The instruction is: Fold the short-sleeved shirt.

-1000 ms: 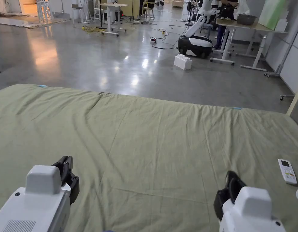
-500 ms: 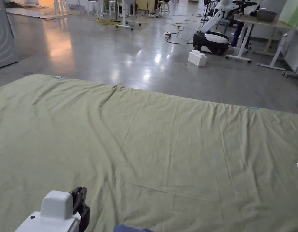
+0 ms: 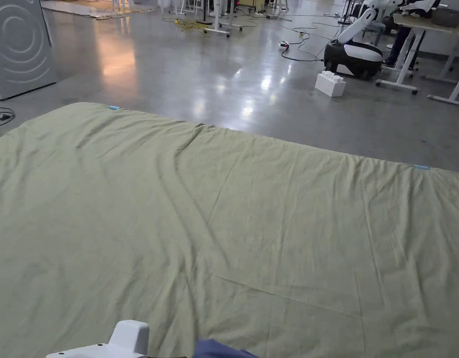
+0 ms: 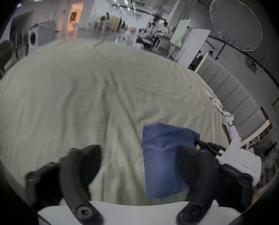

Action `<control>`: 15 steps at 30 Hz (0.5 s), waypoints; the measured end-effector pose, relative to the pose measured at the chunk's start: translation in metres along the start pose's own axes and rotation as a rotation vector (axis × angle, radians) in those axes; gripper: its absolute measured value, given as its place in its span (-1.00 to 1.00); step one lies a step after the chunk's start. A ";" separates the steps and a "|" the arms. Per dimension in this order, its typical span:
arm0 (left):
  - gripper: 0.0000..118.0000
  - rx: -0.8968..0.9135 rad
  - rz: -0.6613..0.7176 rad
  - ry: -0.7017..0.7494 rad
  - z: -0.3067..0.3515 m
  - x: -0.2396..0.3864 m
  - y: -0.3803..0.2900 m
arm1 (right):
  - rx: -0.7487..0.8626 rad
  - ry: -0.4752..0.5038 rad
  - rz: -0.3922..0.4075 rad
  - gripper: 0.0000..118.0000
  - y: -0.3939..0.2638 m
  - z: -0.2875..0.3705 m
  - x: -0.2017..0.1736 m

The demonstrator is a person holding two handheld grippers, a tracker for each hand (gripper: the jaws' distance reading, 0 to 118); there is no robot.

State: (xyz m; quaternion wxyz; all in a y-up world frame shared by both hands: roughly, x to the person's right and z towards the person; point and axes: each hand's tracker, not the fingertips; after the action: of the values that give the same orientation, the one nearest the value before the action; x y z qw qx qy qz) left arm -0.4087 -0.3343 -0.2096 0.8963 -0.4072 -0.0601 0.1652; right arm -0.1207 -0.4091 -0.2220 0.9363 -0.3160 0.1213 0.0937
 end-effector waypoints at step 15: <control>0.79 -0.353 0.382 -0.629 -0.103 -0.060 0.001 | 0.002 0.013 0.014 -0.99 0.004 0.006 0.001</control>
State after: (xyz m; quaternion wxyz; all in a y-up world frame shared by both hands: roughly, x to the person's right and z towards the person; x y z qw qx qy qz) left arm -0.4403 -0.4281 -0.2767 0.7037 -0.4883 -0.2821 0.4322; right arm -0.1196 -0.4020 -0.2204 0.9351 -0.3149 0.1295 0.0979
